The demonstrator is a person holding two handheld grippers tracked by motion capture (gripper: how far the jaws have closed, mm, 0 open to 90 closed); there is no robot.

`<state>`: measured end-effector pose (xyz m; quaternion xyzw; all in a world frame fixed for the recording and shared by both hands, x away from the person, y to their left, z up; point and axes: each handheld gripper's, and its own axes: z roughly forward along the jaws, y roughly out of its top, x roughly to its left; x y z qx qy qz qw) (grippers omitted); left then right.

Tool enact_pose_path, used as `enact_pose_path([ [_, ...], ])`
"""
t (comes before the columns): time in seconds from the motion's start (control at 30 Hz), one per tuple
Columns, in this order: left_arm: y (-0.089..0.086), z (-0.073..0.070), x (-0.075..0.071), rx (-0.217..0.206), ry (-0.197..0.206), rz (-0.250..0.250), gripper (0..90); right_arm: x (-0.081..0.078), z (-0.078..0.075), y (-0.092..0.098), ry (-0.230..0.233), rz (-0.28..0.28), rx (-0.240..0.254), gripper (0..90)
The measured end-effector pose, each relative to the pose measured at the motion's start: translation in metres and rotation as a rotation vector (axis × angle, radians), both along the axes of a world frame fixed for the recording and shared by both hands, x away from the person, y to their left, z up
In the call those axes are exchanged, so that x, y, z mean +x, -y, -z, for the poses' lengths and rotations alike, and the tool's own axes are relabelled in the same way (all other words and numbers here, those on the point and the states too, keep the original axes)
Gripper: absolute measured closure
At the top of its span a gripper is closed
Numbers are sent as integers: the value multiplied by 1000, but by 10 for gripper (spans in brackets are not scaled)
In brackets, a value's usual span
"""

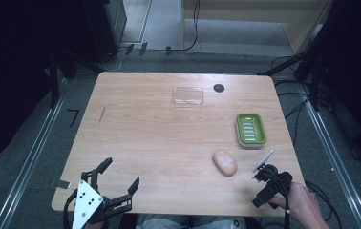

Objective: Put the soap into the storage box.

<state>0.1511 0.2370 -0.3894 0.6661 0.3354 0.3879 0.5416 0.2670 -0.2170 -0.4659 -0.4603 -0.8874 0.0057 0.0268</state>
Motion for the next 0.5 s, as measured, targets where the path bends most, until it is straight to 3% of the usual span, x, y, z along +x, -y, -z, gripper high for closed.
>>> enact_pose_path([
  [0.5, 2, 0, 4, 5, -10, 4, 116, 6, -6, -6, 14, -5, 30, 0],
])
